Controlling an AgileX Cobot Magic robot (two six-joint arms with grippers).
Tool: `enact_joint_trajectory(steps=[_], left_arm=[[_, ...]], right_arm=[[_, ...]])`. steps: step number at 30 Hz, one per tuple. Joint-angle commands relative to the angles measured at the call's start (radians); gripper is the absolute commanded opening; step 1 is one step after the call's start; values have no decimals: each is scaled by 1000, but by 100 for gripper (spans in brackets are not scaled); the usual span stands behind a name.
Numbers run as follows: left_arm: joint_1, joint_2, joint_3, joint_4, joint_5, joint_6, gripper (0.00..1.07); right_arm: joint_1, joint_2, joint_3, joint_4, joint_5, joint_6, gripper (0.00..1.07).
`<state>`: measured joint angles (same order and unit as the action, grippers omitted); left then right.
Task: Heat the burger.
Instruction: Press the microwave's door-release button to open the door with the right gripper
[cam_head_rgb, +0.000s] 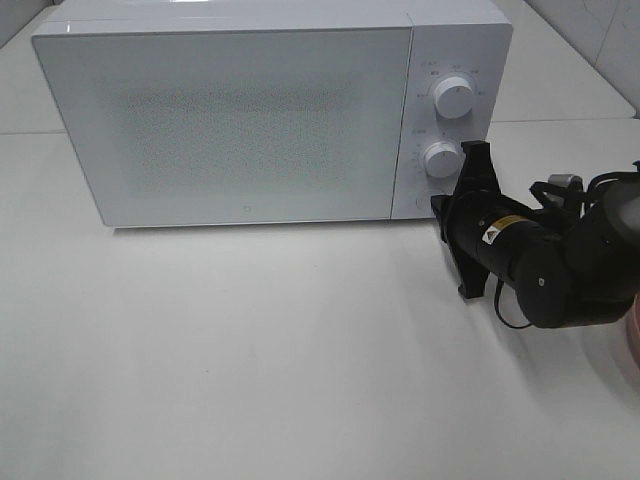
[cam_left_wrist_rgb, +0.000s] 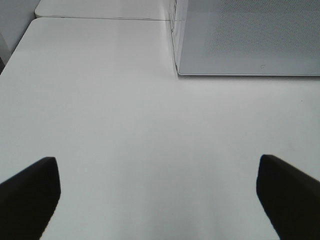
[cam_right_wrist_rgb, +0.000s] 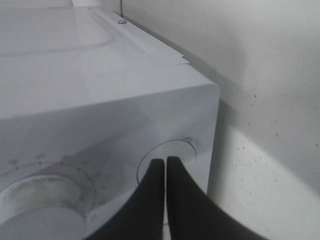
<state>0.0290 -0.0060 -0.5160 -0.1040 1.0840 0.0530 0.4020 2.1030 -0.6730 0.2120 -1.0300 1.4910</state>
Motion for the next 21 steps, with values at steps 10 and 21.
enact_joint_trajectory(steps=[10,21], left_arm=[[4,-4,0,-9,-15,-5,100],[4,-4,0,-9,-15,-5,100]], right_arm=[[-20,48,-66,11,6,-8,0],[-20,48,-127,34,-18,-15,0]])
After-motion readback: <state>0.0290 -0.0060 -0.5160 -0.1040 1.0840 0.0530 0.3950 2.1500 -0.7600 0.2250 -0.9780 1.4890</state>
